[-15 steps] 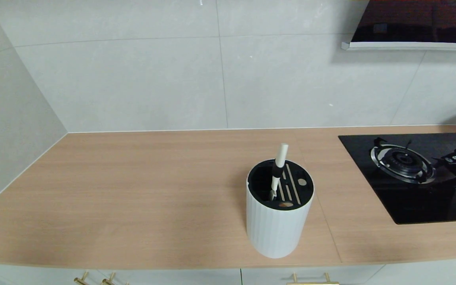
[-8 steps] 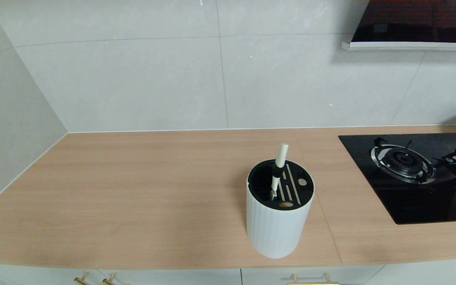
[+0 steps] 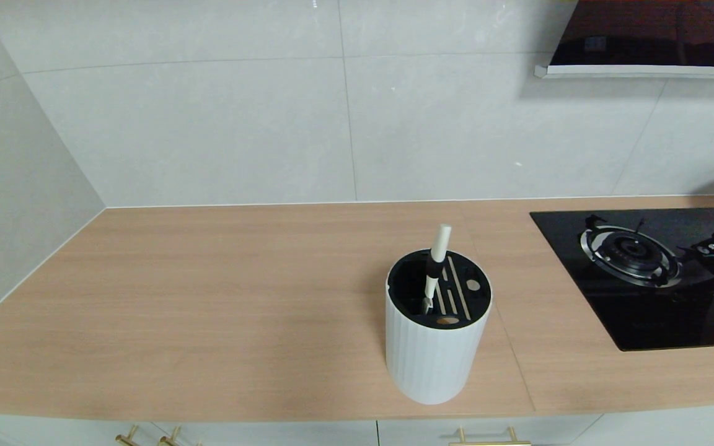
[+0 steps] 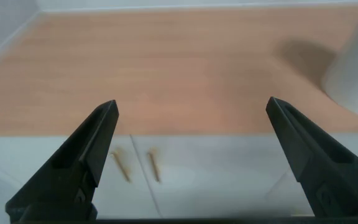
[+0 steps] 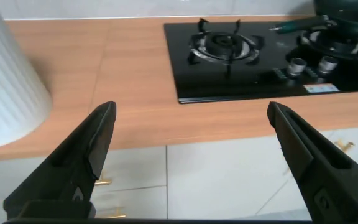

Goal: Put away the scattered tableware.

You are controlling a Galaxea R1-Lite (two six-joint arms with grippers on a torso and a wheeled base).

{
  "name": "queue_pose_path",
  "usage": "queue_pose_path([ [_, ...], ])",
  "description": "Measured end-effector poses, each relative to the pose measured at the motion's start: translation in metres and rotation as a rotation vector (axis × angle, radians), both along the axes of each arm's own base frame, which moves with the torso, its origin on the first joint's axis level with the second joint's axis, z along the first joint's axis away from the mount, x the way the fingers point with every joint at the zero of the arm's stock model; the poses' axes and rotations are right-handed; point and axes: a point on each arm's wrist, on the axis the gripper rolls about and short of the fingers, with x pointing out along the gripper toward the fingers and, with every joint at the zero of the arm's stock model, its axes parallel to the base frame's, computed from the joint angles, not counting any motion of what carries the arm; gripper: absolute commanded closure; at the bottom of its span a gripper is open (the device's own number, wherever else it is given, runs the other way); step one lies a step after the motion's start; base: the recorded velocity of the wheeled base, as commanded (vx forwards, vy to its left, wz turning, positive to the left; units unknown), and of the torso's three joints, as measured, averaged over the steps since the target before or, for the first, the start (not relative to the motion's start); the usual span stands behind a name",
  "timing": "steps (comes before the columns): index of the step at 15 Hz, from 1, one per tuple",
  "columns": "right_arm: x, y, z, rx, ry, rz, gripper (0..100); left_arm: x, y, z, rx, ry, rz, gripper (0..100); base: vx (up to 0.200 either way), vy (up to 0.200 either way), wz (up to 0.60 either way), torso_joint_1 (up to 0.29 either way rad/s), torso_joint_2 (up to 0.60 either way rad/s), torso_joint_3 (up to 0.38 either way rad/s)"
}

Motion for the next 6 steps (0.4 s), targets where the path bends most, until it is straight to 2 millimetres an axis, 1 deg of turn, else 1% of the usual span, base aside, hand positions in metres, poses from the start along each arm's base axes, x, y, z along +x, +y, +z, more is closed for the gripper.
queue_pose_path([
  [1, 0.0000, 0.0013, -0.0019, 0.001, 0.019, 0.060, 0, 0.0000, 0.0000, 0.0000, -0.006, -0.001, 0.000, 0, 0.000, 0.000, 0.00, 0.000, 0.00, 0.000],
  [2, 0.0000, 0.0016, -0.0018, 0.001, 0.020, 0.076, 0, 0.0001, 0.0000, -0.0003, -0.017, 0.000, 0.000, 0, 0.000, 0.000, 0.00, 0.000, 0.00, 0.000],
  [6, 0.0000, 0.0017, -0.0018, 0.005, 0.022, 0.083, 0, 0.0000, 0.0000, -0.0002, -0.022, -0.002, 0.001, 0, 0.000, 0.000, 0.00, 0.000, 0.00, 0.000],
])
